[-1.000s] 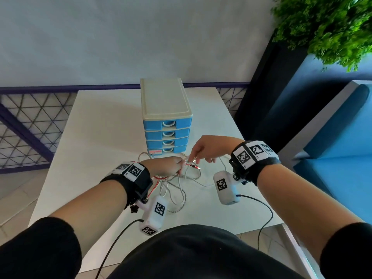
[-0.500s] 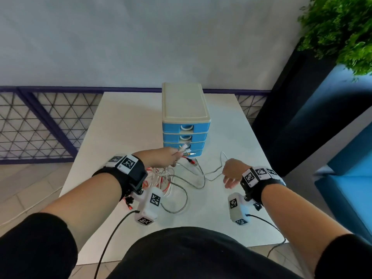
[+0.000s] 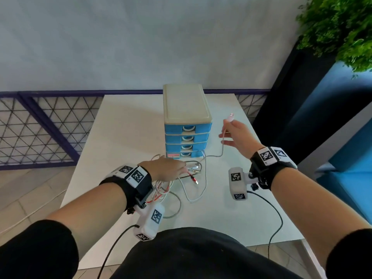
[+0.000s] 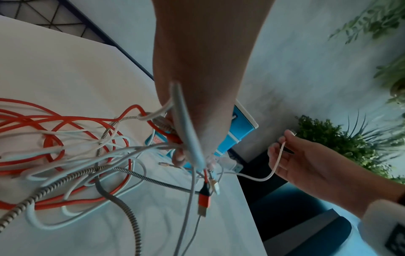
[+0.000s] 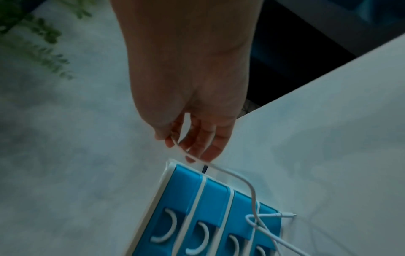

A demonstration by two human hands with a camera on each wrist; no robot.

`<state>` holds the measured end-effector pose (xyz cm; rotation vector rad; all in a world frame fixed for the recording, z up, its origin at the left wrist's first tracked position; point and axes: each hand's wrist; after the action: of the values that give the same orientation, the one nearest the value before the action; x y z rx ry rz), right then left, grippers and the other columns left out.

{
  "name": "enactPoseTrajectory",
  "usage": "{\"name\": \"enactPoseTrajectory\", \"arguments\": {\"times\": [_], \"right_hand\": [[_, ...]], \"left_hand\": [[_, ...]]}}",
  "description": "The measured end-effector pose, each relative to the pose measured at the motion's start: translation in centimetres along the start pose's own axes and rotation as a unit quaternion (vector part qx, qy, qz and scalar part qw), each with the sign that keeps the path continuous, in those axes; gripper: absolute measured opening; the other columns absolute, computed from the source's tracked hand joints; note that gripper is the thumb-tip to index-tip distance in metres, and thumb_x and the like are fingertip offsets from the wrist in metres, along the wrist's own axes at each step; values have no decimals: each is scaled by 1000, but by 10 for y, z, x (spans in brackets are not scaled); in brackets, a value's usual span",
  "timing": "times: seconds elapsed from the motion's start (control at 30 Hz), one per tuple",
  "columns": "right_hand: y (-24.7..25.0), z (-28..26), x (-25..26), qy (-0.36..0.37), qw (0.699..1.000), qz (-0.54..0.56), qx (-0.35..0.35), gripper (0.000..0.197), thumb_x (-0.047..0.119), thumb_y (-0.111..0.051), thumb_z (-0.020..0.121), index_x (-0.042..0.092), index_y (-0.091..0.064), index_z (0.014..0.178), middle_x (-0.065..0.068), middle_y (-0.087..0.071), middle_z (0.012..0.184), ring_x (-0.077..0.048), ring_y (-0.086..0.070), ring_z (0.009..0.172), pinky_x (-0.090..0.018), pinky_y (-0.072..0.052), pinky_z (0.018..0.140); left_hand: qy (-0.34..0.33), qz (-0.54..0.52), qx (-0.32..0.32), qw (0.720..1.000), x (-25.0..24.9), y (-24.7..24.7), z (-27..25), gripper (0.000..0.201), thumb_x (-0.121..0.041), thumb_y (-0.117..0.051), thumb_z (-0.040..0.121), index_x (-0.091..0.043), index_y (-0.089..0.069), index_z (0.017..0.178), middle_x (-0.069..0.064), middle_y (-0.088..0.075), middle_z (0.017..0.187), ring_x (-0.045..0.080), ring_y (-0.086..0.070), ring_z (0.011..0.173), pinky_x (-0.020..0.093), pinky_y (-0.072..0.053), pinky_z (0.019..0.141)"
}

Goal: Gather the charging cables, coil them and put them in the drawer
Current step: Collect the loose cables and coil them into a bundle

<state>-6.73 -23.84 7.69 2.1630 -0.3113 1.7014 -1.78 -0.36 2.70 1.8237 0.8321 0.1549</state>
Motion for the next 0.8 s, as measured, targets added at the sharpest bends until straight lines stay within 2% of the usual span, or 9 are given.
{"name": "enactPoseTrajectory", "arguments": {"times": [0.13,0.2,0.27,0.43,0.53,0.6,0.67,0.73,0.8], "right_hand": [[-25,-13,1,-10,997,-19,79,22,22,-47,101,6,-60,93,-7,-65,85,-19,-69,75,-30,-59,68],[-34,-17,0,-23,996,11,84,24,20,-47,101,1,-62,104,-10,-67,91,-19,-69,81,-31,-60,72],[-41,-17,-1,-34,996,43,78,29,20,-47,101,-2,-62,109,-11,-67,93,-17,-68,84,-29,-60,70],[-50,-13,10,-26,997,68,25,28,24,-47,101,3,-65,100,-9,-63,94,-17,-63,89,-28,-59,74],[-49,-7,10,-34,999,8,10,29,32,-50,98,10,-67,101,-10,-62,109,-16,-57,98,-31,-55,82],[-51,-9,10,-48,999,-8,17,31,36,-51,97,11,-67,107,-7,-59,107,-17,-55,103,-33,-48,85],[-57,-14,10,-50,997,6,57,28,35,-51,96,12,-65,103,-3,-59,93,-17,-54,99,-37,-40,87],[-66,-19,14,-40,995,7,96,24,31,-48,97,13,-62,89,-1,-52,70,-21,-50,79,-36,-37,77],[-72,-21,18,-18,992,-26,119,29,32,-44,98,10,-58,88,-2,-50,59,-24,-45,72,-32,-34,66]], "left_hand": [[-7,-193,-113,975,-4,11,4,33,-34,-26,102,-16,-50,90,-4,-54,84,17,-52,80,33,-41,79],[-16,-313,-184,932,-10,19,7,32,-33,-26,103,-16,-51,91,-8,-53,81,14,-52,73,30,-41,71],[-25,-422,-233,876,-12,24,10,30,-30,-26,103,-19,-50,89,-1,-59,82,15,-55,74,29,-42,71],[-28,-555,-271,786,-16,26,10,33,-28,-25,104,-10,-51,98,0,-63,91,7,-61,82,10,-50,67],[-27,-612,-286,737,-18,26,13,29,-30,-25,103,-18,-51,99,-2,-66,99,12,-64,93,20,-50,81],[-25,-626,-287,725,-16,29,16,29,-32,-25,103,-20,-51,105,-7,-68,103,11,-63,100,27,-47,89],[-33,-626,-265,733,-18,32,18,28,-30,-25,103,-18,-51,103,-8,-69,100,10,-64,100,31,-47,93],[-48,-636,-234,734,-24,34,18,27,-27,-26,104,-17,-51,101,-4,-70,88,11,-67,89,33,-48,93],[-54,-655,-227,719,-32,37,18,27,-25,-26,104,-15,-52,101,1,-63,77,11,-65,71,33,-53,87]]}}
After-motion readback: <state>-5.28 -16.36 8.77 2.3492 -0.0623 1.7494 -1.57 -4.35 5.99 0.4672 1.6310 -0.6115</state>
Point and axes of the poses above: each hand's wrist, its own z-axis towards the middle knuckle, its own y-axis out of the back of the hand, x = y × z
